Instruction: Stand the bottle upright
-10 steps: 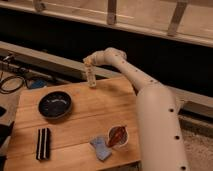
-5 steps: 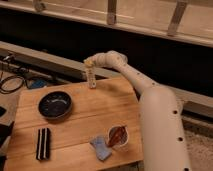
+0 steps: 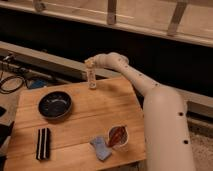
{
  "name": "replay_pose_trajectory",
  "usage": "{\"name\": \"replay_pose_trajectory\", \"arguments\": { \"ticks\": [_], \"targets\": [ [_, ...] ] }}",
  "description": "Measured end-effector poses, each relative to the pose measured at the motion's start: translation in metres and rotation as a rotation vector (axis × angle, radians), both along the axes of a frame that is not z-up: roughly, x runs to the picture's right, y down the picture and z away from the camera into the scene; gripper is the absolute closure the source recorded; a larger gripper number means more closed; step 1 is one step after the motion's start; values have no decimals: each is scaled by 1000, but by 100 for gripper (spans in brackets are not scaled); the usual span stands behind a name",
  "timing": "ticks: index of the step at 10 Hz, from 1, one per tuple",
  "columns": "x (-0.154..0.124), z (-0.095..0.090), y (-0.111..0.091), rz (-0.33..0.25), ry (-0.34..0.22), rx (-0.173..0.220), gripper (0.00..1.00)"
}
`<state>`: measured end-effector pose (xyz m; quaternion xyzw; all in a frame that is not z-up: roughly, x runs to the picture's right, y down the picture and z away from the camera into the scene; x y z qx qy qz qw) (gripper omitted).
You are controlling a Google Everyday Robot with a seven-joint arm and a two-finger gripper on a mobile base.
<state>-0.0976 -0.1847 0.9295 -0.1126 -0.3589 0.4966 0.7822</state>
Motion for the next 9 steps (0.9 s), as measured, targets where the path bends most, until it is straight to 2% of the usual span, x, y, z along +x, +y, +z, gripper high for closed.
{"name": "replay_pose_trajectory", "arguments": {
  "ticks": [1,2,4,7,9],
  "targets": [
    [4,-4,-1,6,2,7,38],
    [10,-11,-3,17,4,20,47],
    [19,-24,-10,33,4,43,66],
    [16,-29,-8,33,-5,51,96],
    [18,-30,-7,29,-10,46,100]
  ]
}}
